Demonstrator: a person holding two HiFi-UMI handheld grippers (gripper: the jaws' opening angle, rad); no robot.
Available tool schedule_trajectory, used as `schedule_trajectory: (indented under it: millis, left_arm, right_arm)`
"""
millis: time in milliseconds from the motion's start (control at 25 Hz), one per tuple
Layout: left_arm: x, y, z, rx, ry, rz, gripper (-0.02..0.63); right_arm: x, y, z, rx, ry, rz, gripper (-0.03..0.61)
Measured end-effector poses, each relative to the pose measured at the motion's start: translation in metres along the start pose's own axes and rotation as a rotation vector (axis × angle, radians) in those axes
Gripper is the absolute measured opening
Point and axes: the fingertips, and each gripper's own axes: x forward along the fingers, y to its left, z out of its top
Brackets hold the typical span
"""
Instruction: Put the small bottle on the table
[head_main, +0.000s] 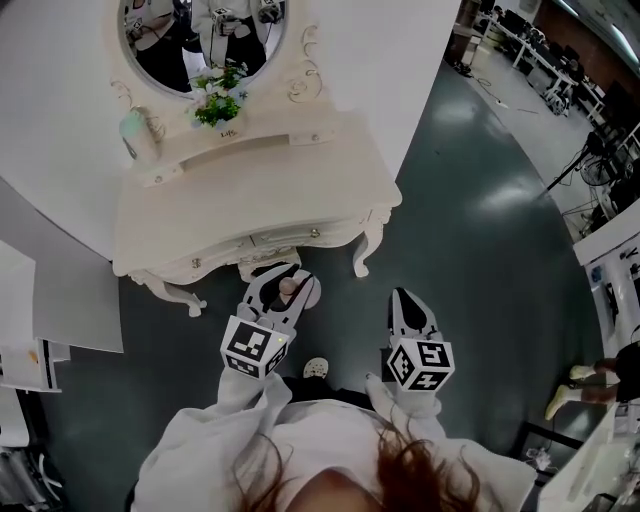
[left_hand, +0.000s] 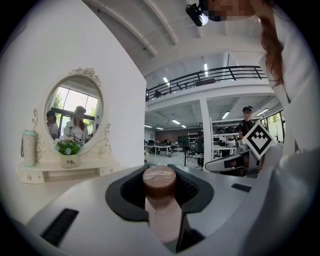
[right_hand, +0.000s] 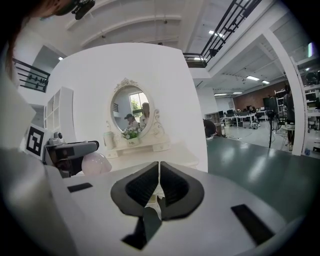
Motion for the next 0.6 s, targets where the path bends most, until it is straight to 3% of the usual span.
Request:
schedule_trajectory:
  millis: [600]
  left_arm:
    - [0.013, 0.018, -0.032, -0.023, 0.069, -0.029, 0.124]
  right_arm:
    - [0.029, 0.0, -0.02, 0.022, 0.048, -0.022, 0.035]
